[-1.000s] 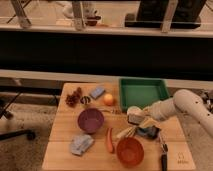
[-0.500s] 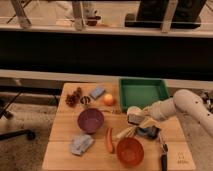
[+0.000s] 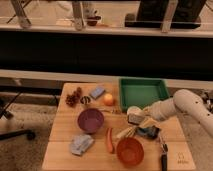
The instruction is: Place eraser in plastic cup
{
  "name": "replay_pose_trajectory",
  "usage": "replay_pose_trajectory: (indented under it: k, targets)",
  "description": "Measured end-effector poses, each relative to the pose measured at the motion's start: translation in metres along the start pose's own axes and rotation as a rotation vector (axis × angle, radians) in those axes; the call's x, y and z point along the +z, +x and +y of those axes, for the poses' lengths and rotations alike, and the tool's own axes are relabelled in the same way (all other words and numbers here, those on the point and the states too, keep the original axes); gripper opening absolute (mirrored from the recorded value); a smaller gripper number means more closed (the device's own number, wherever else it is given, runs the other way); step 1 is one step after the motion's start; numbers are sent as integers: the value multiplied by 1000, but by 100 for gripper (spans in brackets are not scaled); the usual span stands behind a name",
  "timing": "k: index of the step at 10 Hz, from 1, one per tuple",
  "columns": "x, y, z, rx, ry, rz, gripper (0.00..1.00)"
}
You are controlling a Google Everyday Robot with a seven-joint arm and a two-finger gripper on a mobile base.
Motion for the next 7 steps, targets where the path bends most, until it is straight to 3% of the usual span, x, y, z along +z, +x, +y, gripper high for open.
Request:
replay_pose_trajectory:
  k: [2, 4, 7]
  targets:
    - [0, 0, 0, 0, 0, 0, 53]
    - [0, 0, 0, 0, 0, 0, 66]
    - [0, 1, 0, 0, -1, 1, 67]
